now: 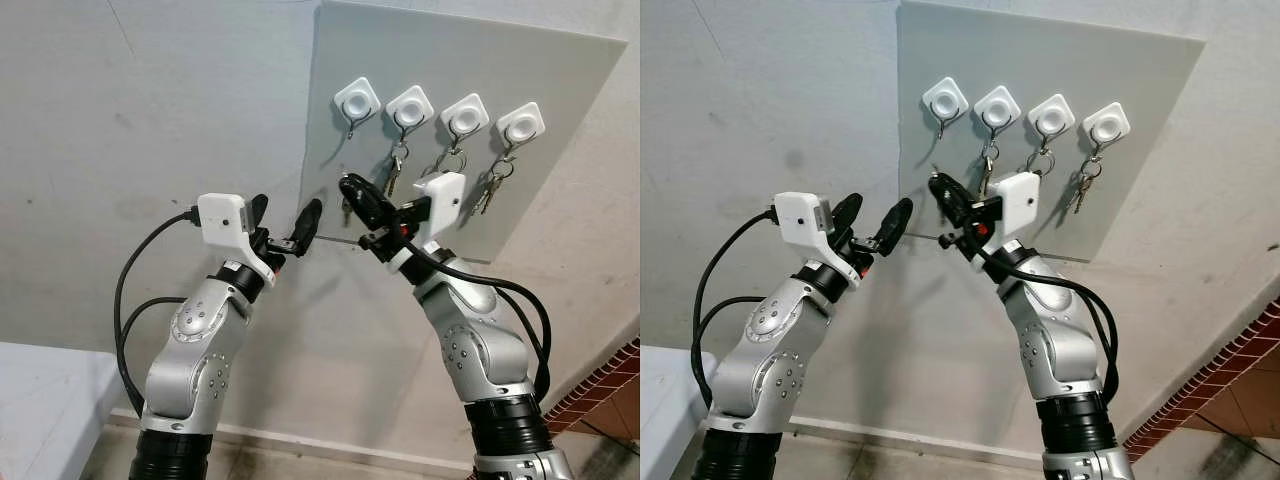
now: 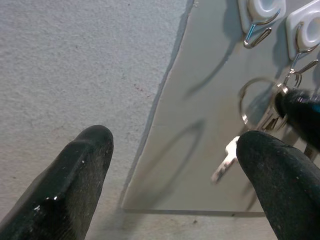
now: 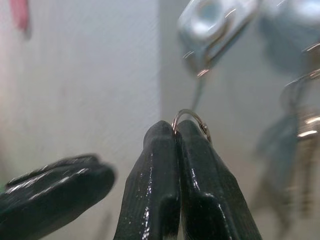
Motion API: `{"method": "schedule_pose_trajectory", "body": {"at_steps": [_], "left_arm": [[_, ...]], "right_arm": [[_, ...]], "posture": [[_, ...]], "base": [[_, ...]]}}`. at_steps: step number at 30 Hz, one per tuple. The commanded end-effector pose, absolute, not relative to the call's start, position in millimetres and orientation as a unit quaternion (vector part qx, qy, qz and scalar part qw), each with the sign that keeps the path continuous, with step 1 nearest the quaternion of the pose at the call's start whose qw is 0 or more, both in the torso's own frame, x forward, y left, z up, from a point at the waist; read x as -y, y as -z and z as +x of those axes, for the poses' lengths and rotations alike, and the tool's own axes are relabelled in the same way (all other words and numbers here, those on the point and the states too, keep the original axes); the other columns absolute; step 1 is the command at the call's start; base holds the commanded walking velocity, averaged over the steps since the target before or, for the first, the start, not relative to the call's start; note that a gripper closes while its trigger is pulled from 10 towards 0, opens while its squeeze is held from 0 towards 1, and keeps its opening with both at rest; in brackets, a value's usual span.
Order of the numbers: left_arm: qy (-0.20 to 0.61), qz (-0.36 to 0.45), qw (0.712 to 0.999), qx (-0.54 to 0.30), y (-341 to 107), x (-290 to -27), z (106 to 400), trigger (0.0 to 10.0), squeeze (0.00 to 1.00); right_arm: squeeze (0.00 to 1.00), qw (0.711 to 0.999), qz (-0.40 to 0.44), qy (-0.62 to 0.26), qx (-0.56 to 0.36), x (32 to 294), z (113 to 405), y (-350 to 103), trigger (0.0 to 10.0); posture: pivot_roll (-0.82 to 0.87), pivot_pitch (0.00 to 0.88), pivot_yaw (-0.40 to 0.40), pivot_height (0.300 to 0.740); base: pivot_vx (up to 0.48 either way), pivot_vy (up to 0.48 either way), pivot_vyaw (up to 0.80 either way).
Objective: Hang keys on a hook
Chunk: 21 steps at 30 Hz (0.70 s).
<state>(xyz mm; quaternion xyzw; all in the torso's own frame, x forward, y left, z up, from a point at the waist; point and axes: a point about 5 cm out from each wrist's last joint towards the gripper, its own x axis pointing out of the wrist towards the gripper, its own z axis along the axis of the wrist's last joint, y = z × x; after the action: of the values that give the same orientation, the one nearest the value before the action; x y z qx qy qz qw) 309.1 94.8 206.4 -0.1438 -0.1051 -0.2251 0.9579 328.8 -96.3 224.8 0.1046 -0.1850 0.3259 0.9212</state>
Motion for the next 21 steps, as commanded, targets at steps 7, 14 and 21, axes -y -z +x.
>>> {"method": "schedule_pose_trajectory", "body": {"at_steps": [7, 14, 21], "left_arm": [[0.244, -0.141, 0.951, 0.127, -224, -89, 309, 10.0, 0.0], [0.239, -0.143, 0.952, 0.128, -225, -91, 309, 10.0, 0.0], [0.238, -0.146, 0.952, 0.128, -225, -91, 308, 10.0, 0.0]], "right_arm": [[0.0, 0.918, 0.11, -0.301, 0.235, 105, 335, -247, 10.0], [0.0, 0.912, 0.106, -0.312, 0.244, 101, 338, -253, 10.0], [0.0, 0.907, 0.103, -0.326, 0.247, 95, 340, -257, 10.0]], "posture": [[0.06, 0.0, -0.064, 0.74], [0.06, 0.0, -0.071, 0.74], [0.06, 0.0, -0.074, 0.74]], "base": [[0.0, 0.0, 0.0], [0.0, 0.0, 0.0], [0.0, 0.0, 0.0]]}}
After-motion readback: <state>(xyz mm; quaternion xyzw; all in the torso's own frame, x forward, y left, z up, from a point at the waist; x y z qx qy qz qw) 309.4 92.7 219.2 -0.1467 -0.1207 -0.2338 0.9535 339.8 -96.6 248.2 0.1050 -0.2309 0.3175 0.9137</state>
